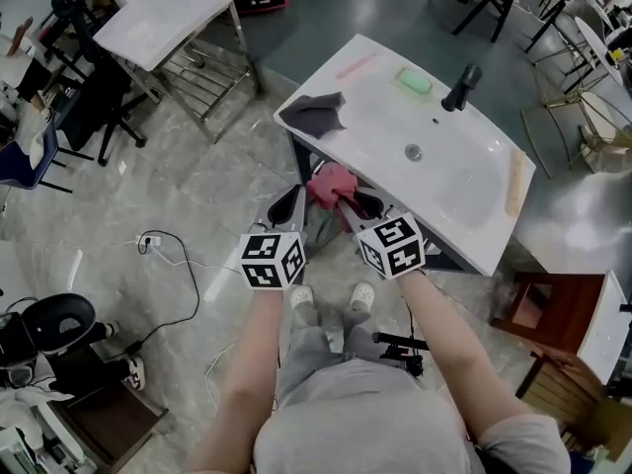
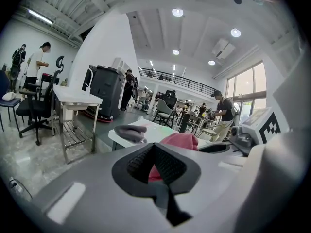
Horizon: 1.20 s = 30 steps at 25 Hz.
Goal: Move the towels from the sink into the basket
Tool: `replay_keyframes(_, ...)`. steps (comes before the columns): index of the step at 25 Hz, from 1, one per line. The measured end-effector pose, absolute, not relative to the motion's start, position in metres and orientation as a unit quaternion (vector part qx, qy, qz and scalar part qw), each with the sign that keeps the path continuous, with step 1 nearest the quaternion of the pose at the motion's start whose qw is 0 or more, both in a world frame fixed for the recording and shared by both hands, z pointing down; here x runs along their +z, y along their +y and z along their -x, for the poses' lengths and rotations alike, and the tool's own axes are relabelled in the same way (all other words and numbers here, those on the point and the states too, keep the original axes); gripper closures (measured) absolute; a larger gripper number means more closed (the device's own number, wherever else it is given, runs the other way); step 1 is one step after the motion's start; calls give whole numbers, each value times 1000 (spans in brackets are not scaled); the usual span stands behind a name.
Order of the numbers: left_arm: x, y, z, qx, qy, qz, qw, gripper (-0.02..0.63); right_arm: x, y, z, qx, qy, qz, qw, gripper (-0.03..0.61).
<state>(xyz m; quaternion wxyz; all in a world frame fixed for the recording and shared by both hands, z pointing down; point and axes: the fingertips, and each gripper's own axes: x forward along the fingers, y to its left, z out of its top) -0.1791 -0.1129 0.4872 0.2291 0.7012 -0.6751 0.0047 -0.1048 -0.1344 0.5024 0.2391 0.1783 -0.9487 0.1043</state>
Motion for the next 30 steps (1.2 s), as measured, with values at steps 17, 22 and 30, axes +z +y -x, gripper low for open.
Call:
replay_keyframes(17, 550, -89, 201, 20, -681, -675, 282, 607, 620, -121, 135, 165, -920, -149, 323, 502)
replay_keyframes(22, 563, -83, 204, 32, -676, -678, 288, 607, 655, -120, 154, 173, -913, -146, 338, 502)
replay_keyframes(30, 574, -84, 217, 39, -668, -683, 292, 607, 702, -112, 177, 207, -897, -132, 369, 499)
